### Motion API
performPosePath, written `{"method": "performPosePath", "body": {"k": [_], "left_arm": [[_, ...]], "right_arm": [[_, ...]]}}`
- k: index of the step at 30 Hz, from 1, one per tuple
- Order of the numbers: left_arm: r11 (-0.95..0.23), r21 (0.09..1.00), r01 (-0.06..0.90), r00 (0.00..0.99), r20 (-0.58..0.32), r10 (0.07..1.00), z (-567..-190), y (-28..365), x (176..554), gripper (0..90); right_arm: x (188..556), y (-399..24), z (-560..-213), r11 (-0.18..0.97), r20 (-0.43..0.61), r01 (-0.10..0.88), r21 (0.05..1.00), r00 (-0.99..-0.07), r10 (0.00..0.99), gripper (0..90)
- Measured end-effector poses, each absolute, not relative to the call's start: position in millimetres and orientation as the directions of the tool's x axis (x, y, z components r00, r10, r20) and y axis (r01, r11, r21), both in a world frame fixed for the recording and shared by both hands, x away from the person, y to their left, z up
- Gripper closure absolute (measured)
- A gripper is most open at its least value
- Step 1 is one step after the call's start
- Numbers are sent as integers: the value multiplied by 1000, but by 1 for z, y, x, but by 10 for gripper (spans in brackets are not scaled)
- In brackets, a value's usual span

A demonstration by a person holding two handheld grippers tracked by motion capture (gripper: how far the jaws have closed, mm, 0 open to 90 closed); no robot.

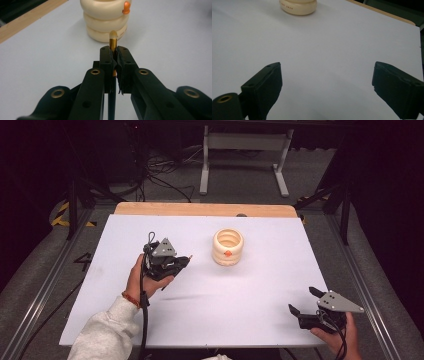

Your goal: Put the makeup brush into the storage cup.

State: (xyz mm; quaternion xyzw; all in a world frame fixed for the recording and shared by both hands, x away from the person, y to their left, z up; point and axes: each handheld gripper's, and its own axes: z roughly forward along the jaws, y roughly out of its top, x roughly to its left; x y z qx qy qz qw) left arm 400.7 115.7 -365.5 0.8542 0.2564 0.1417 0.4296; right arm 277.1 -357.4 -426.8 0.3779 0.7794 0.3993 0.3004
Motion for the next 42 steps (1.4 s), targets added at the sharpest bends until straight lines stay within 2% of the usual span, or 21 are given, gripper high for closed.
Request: {"method": "performPosePath", "body": {"k": [16,30,42], "left_arm": [[-434,871,231,849,37,528,-341,104,416,839],[-391,900,193,861,35,507,-326,94,424,839],[-364,917,164,873,36,486,-313,80,438,839]], "right_arm": [[276,-358,-426,380,-160,328,865,-537,828,86],[272,-356,-424,398,-198,276,875,-546,814,76],[272,-355,-424,400,-202,277,874,-540,817,76]]}}
